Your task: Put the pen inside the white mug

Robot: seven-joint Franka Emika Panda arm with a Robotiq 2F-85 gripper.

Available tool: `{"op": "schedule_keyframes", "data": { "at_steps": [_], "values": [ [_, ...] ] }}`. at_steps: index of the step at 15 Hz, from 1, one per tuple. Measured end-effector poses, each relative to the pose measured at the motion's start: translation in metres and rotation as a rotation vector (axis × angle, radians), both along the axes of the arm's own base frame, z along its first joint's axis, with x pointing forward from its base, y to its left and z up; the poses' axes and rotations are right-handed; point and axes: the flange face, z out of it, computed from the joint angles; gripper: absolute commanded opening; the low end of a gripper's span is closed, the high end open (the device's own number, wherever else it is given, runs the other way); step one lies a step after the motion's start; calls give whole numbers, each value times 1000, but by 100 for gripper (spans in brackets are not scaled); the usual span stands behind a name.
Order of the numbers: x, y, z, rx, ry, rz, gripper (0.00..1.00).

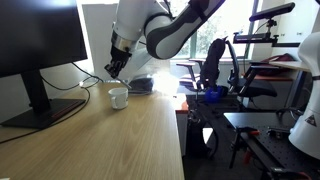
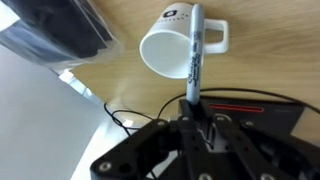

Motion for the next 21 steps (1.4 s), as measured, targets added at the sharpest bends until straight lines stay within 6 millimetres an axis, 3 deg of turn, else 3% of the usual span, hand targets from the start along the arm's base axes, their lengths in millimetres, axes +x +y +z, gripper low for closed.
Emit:
{"op": "schedule_keyframes", "data": {
  "at_steps": [3, 12, 21],
  "values": [
    [2, 1, 2, -48, -64, -135, 4],
    [33, 7, -42, -166, -69, -335, 4],
    [64, -23, -35, -186, -117, -348, 4]
  ]
}}
